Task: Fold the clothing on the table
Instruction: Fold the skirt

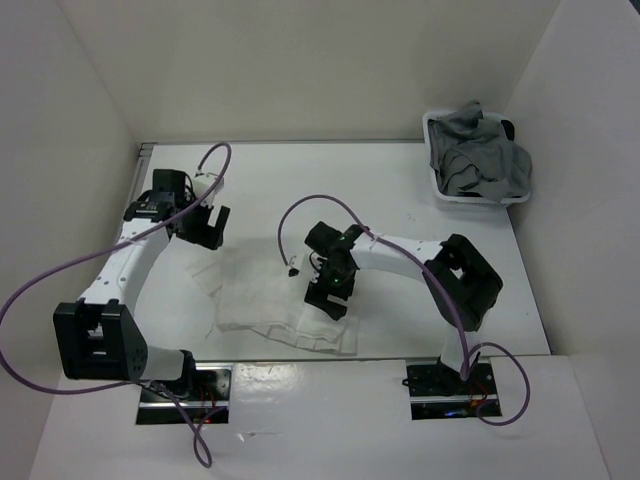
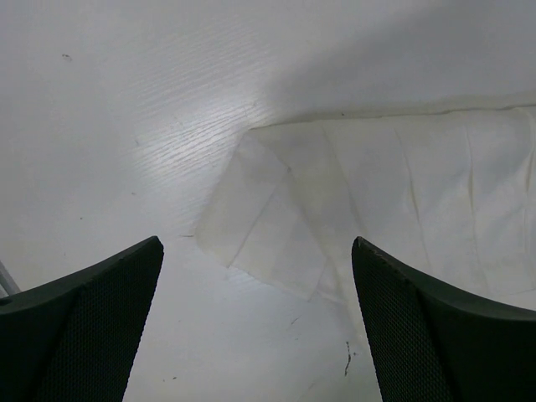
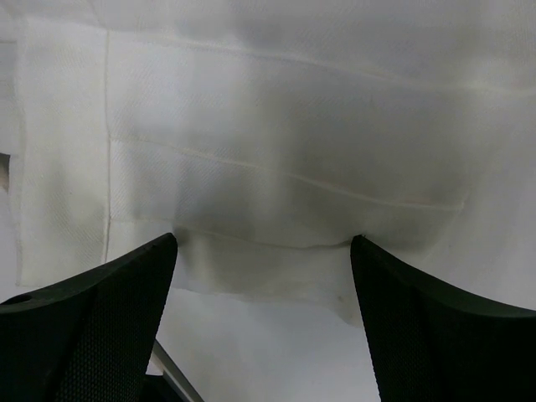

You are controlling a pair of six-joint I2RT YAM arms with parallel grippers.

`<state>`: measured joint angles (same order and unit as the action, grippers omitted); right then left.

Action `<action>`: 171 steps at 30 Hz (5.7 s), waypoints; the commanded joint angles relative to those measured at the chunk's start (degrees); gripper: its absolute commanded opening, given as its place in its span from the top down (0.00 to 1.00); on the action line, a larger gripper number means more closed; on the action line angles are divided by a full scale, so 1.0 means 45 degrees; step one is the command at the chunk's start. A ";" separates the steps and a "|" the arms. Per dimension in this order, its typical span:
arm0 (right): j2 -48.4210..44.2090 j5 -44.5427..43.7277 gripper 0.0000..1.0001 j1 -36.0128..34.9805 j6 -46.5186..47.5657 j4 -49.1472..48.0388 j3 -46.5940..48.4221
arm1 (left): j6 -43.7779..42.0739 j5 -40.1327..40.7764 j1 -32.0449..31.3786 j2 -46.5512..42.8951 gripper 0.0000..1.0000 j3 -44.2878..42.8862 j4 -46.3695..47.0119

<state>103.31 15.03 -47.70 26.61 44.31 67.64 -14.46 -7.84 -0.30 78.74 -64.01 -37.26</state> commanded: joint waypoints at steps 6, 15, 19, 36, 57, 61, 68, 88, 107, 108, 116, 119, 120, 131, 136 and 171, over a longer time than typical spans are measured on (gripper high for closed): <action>0.0596 -0.0408 0.10 -0.1331 -0.0560 -0.0646 0.0946 | 0.1670 -0.1013 0.0631 -0.1128 0.01 -0.0075 -0.0298; 0.1418 -0.1834 0.10 -0.1333 -0.1049 -0.1331 0.1062 | 0.1903 -0.0428 0.0749 -0.1619 0.01 0.0279 0.0076; 0.1672 -0.3200 0.10 -0.1333 -0.1498 -0.1779 0.1200 | 0.1904 -0.0310 0.0749 -0.1619 0.01 0.0395 0.0076; 0.2315 -0.5331 0.10 0.1537 0.0512 -0.3050 0.3484 | 0.1904 -0.0310 0.0749 -0.1502 0.01 0.0396 0.0076; 0.2066 -0.4730 0.09 0.2322 -0.0813 -0.3307 0.5673 | 0.1904 -0.0291 0.0749 -0.1384 0.01 0.0396 0.0076; 0.0951 -0.3205 0.08 0.1269 -0.1655 -0.2331 0.5694 | 0.1904 -0.0290 0.0749 -0.1502 0.01 0.0396 0.0076; 0.0557 -0.1855 0.08 -0.0082 -0.0855 -0.2132 0.4638 | 0.2020 -0.0173 0.0749 -0.1502 0.01 0.0396 0.0193; 0.3428 -0.2283 0.08 -0.1117 -0.2554 -0.4084 0.5692 | 0.2393 0.0472 0.0749 -0.1248 0.01 0.0513 0.0310; 0.5441 -0.3554 0.08 -0.0397 -0.3647 -0.3969 0.7118 | 0.2393 0.0472 0.0749 -0.1248 0.01 0.0513 0.0310; 0.5557 -0.3399 0.08 -0.0241 -0.3648 -0.3969 0.7118 | 0.2393 0.0472 0.0749 -0.1248 0.01 0.0513 0.0310; 0.5559 -0.2890 0.08 0.1185 -0.3785 -0.3580 0.7235 | 0.2393 0.0355 0.0749 -0.1248 0.01 0.0513 0.0310; 0.5559 -0.2462 0.08 0.1558 -0.3611 -0.3462 0.7235 | 0.2393 0.0355 0.0749 -0.1248 0.01 0.0513 0.0310; 0.5559 -0.2460 0.08 0.1732 -0.3609 -0.3461 0.7235 | 0.2393 0.0355 0.0749 -0.1248 0.01 0.0513 0.0310; 0.2851 -0.0921 0.08 0.1052 -0.2906 -0.2563 0.7235 | 0.1457 -0.2456 0.0749 0.0663 0.01 -0.0325 0.0173; 0.0582 -0.0935 0.08 0.1050 -0.2243 -0.2406 0.6300 | 0.0791 -0.3160 0.0458 0.2558 0.01 -0.1458 0.1090; -0.4559 0.1407 0.08 0.6205 -0.2124 -0.3168 0.0751 | -0.1514 -0.3259 0.0163 0.9827 0.32 -0.6635 0.0936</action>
<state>85.82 20.12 -20.67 16.99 32.08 71.44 -18.44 -19.90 0.34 122.19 -92.07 -30.48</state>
